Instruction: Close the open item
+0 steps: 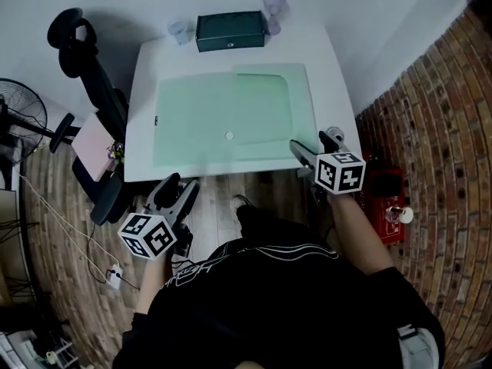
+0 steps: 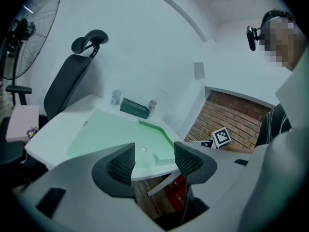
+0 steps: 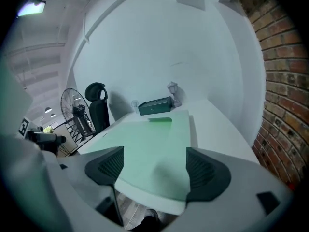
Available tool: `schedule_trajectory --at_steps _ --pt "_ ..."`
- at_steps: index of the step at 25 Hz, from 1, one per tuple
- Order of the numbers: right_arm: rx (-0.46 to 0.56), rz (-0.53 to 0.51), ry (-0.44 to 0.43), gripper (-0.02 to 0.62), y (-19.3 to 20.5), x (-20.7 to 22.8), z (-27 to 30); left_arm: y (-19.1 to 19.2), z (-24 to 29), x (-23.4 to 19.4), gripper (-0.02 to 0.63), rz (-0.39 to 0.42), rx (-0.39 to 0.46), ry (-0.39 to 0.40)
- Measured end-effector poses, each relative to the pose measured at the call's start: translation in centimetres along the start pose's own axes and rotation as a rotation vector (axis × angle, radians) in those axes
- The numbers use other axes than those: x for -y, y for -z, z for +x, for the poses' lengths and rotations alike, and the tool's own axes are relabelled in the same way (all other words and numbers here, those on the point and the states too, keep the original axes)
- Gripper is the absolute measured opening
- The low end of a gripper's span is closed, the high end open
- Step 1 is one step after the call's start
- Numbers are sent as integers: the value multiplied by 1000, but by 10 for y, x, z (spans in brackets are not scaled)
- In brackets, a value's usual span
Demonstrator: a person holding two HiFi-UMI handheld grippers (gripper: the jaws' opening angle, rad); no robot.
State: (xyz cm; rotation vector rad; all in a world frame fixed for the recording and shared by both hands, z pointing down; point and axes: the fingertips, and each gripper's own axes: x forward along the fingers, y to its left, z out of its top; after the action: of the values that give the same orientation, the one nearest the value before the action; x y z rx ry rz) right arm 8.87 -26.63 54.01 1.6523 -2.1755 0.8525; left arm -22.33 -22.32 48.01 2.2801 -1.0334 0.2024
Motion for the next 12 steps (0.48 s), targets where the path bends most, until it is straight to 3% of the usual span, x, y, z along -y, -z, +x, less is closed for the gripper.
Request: schedule_trajectory --at_steps 12 --pt "-99 -45 156 389 11 45 53 -15 10 -36 256 -35 7 -60"
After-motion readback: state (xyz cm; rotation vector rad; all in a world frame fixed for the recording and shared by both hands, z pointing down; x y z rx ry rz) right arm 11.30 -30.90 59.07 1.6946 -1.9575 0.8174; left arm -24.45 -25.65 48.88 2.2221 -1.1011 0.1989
